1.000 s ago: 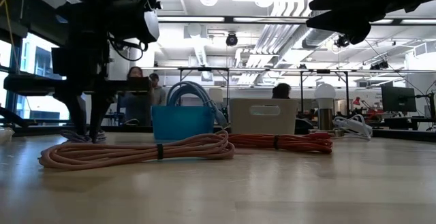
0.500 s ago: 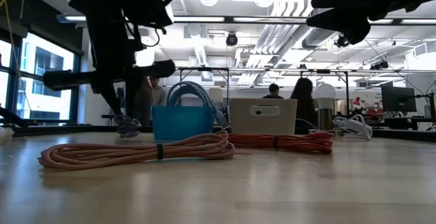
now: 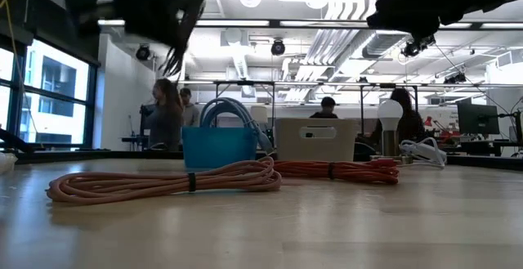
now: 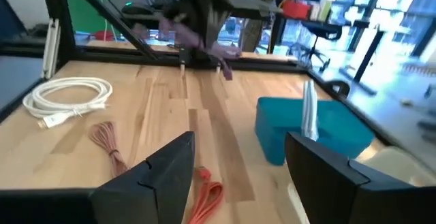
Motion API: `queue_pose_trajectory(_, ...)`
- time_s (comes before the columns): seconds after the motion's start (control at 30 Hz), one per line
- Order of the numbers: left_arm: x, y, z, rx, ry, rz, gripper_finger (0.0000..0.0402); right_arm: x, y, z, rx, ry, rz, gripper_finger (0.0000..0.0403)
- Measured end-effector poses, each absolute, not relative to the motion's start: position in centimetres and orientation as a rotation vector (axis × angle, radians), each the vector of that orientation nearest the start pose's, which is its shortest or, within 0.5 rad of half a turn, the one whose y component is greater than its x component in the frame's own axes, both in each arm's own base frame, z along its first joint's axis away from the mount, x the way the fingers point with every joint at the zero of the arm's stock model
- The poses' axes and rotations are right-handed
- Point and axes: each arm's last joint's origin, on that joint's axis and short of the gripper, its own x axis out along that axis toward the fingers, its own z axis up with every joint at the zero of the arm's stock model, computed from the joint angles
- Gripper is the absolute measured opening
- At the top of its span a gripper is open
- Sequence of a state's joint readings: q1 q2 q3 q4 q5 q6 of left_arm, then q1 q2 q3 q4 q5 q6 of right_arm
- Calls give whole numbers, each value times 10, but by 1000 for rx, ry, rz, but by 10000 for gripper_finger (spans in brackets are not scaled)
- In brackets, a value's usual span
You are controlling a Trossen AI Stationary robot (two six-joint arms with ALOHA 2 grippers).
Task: Pick & Place USB Port
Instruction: Put the purple charger cable into the gray bin
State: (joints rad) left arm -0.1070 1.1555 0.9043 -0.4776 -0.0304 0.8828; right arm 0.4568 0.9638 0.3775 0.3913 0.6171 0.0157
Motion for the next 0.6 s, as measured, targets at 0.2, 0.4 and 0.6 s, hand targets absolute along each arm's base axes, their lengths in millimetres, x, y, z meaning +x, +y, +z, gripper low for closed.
queue_pose_trajectory(0.2,229,-24,304,846,460,-305,13,184,73,220,-140,147,-124,220)
queue_pose_trajectory(0.4,241,-25,313,815,339,-239,13,185,71,222,-164,129,-156,220)
queue_pose_trajectory(0.6,256,-27,309,816,280,-218,13,184,68,224,-167,117,-273,220)
